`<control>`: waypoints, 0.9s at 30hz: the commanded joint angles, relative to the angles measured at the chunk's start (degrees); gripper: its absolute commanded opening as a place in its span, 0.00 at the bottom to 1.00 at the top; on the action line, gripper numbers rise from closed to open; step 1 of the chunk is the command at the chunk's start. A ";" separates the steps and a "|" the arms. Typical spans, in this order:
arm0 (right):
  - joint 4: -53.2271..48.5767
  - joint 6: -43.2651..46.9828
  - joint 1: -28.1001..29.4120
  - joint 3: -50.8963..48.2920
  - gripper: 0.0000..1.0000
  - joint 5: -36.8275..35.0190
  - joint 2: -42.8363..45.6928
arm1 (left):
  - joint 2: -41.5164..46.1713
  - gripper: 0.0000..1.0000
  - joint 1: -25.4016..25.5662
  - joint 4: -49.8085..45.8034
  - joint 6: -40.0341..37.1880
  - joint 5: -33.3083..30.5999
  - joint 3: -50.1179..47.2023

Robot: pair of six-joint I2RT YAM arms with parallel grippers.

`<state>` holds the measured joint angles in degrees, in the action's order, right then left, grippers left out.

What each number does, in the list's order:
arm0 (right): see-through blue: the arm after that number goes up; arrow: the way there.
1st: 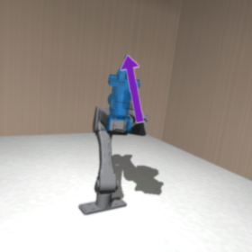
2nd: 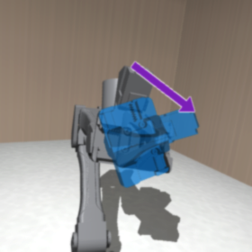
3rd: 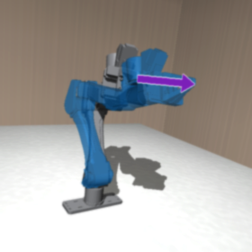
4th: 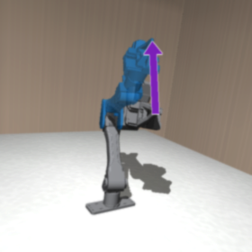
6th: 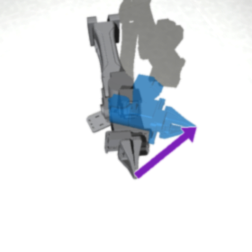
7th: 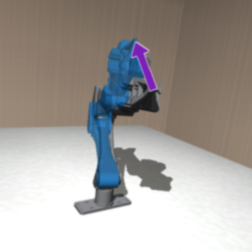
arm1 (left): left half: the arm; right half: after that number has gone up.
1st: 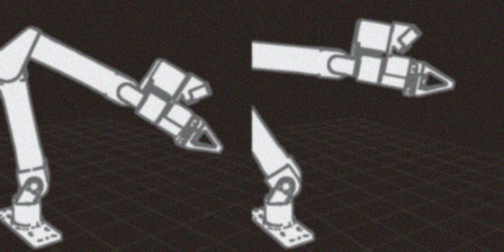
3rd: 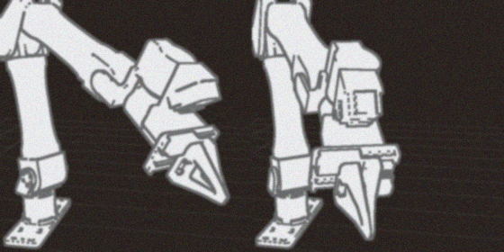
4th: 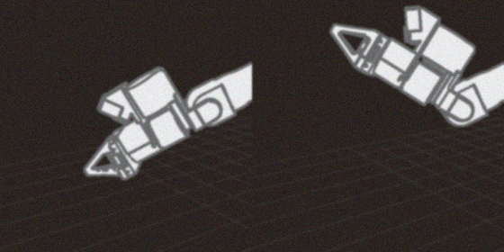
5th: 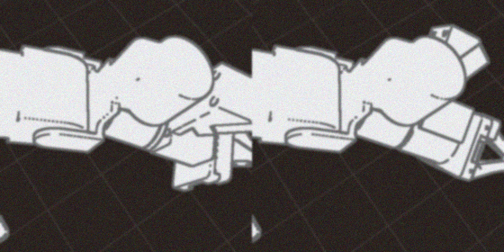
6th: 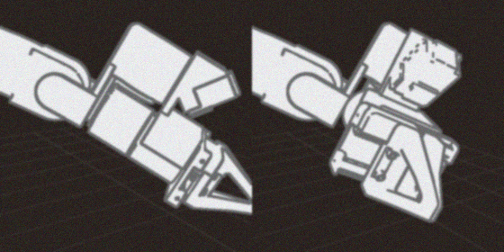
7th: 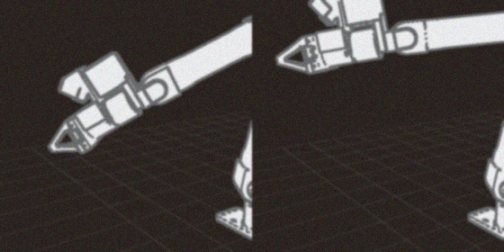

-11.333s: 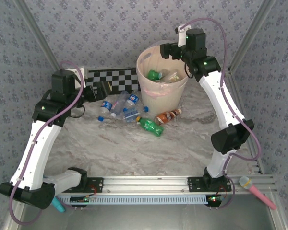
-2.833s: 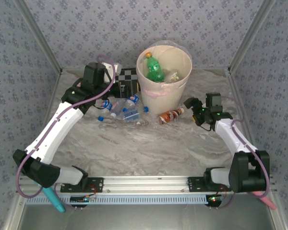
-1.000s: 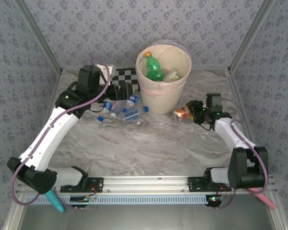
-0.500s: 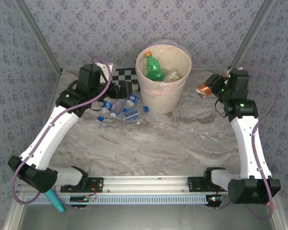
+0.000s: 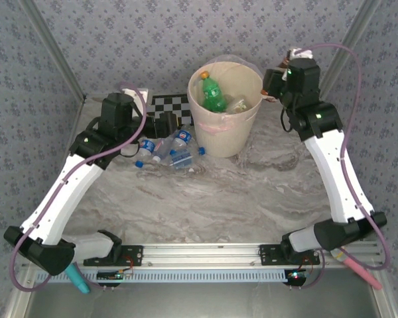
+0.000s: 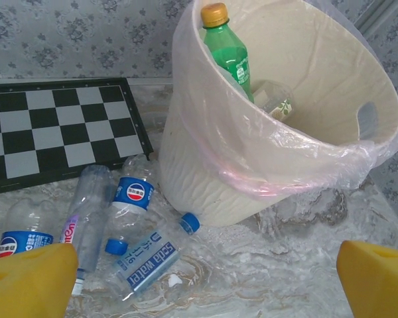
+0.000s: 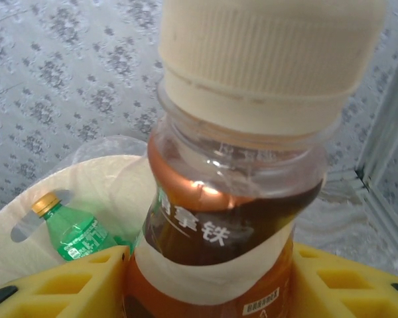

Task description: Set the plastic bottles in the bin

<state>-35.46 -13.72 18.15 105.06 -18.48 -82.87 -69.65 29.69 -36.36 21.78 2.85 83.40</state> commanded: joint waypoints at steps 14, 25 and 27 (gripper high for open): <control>-6.96 9.85 5.05 16.70 0.55 -2.94 -16.58 | 7.58 1.00 -0.25 -1.65 0.46 -4.52 -2.79; -6.99 9.77 5.49 16.84 0.55 -3.01 -17.68 | 8.56 1.00 -0.25 -2.22 0.03 -4.99 -2.91; -7.03 9.76 5.56 16.94 0.62 -2.72 -17.77 | 8.82 1.00 -0.27 -2.22 -0.01 -5.05 -2.97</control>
<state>-42.02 -4.89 23.29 119.55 -20.38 -99.90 -62.28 29.63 -38.00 22.09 -1.19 80.29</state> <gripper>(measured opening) 0.589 0.997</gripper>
